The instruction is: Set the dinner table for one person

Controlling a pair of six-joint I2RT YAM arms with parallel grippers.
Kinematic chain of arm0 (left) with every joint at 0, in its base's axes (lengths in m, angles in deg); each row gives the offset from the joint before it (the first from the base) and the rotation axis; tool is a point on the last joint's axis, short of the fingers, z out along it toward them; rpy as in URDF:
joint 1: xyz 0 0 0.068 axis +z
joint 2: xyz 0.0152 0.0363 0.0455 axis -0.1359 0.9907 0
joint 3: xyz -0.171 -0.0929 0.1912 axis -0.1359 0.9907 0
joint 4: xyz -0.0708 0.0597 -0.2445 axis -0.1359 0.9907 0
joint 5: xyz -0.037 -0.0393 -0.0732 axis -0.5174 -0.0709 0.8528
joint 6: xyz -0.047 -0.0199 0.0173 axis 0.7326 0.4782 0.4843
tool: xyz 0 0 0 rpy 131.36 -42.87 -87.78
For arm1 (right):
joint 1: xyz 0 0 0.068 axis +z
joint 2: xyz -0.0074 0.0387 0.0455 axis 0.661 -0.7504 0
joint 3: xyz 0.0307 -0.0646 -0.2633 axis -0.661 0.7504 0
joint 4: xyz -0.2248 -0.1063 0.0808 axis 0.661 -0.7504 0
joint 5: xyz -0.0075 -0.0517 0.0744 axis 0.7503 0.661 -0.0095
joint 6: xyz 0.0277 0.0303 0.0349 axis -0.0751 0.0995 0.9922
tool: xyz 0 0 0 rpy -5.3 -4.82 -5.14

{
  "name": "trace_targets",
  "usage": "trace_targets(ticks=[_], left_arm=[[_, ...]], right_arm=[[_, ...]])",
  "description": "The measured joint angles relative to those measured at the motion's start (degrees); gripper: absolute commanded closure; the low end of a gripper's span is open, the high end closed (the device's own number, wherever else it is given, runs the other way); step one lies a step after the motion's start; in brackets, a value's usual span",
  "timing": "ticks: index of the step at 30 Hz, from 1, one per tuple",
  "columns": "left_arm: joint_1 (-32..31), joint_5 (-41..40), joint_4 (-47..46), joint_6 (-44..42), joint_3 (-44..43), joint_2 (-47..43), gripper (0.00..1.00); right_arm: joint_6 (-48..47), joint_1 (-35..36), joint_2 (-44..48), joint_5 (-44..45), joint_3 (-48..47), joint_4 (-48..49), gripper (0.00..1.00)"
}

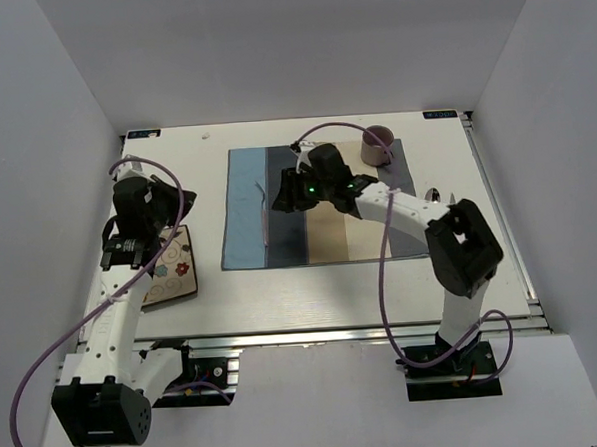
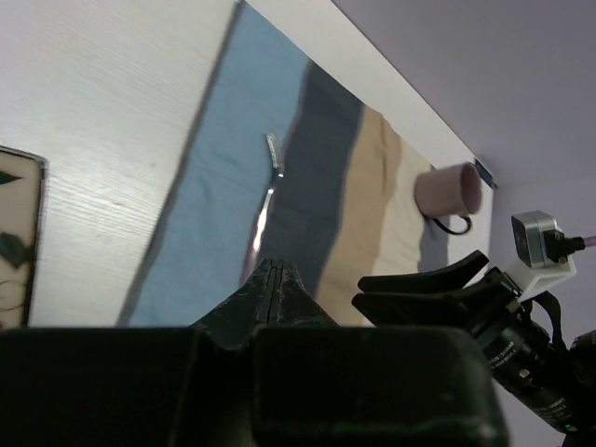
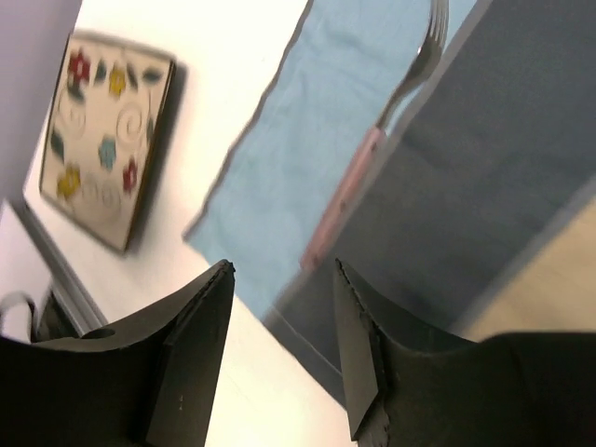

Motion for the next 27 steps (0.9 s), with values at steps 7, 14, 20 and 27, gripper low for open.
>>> trace_targets(ticks=[7, 14, 20, 27], left_arm=[[0.0, 10.23, -7.41, -0.07, 2.62, 4.42, 0.83], [0.0, 15.39, -13.0, 1.36, 5.79, 7.82, 0.5], [0.0, 16.15, -14.95, 2.34, 6.36, 9.97, 0.45], [0.0, 8.46, -5.16, 0.04, 1.84, 10.51, 0.43]], right_arm=[[-14.29, -9.46, 7.98, -12.07, 6.73, -1.11, 0.47], [-24.04, -22.51, 12.41, -7.17, 6.8, -10.38, 0.44], [-32.63, -29.29, 14.8, -6.64, 9.53, -19.08, 0.4], [-35.56, -18.71, 9.94, -21.99, 6.84, -21.81, 0.44]])
